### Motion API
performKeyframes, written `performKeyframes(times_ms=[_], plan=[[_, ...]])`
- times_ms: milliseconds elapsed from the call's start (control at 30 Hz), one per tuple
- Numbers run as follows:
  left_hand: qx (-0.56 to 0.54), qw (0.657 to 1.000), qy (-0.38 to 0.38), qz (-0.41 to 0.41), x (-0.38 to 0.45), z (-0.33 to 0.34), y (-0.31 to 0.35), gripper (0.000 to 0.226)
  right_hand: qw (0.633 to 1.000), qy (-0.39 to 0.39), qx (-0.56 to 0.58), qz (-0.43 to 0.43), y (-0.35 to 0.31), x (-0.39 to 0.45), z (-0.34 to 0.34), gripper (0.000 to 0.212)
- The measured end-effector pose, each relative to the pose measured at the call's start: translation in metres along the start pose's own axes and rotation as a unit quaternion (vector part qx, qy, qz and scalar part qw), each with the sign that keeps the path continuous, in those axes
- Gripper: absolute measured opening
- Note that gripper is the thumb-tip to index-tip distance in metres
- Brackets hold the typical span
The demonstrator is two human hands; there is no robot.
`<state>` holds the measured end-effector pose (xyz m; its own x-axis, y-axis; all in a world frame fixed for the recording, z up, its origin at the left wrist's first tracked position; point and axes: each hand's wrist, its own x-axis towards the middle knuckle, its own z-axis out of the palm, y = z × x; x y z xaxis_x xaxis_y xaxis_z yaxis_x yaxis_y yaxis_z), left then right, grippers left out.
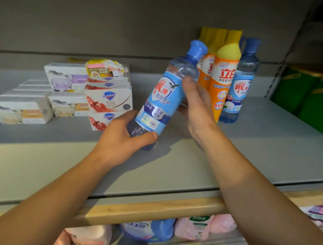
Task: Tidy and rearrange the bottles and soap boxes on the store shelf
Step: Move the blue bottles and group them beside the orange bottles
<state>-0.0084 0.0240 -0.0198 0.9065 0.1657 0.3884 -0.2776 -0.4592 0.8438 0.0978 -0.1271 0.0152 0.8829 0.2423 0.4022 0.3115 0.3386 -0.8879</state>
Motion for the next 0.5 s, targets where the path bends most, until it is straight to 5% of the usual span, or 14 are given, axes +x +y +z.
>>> performKeyframes(times_ms=[133,233,333,500], plan=[[-0.186,0.980,-0.059,-0.047,0.001,-0.002,-0.001,0.044,0.985,0.024,0.171,0.022,-0.014,0.012,0.001,0.031],[-0.311,0.941,-0.106,-0.082,0.001,0.000,-0.004,0.037,0.970,-0.019,0.240,0.037,-0.027,0.018,0.000,0.032],[-0.394,0.900,-0.157,-0.097,0.000,-0.002,-0.002,0.052,0.951,-0.067,0.296,0.054,-0.038,0.017,0.005,0.023],[-0.401,0.897,-0.136,-0.123,-0.001,-0.002,0.004,0.057,0.980,0.000,0.195,0.048,-0.060,0.018,0.025,0.017]])
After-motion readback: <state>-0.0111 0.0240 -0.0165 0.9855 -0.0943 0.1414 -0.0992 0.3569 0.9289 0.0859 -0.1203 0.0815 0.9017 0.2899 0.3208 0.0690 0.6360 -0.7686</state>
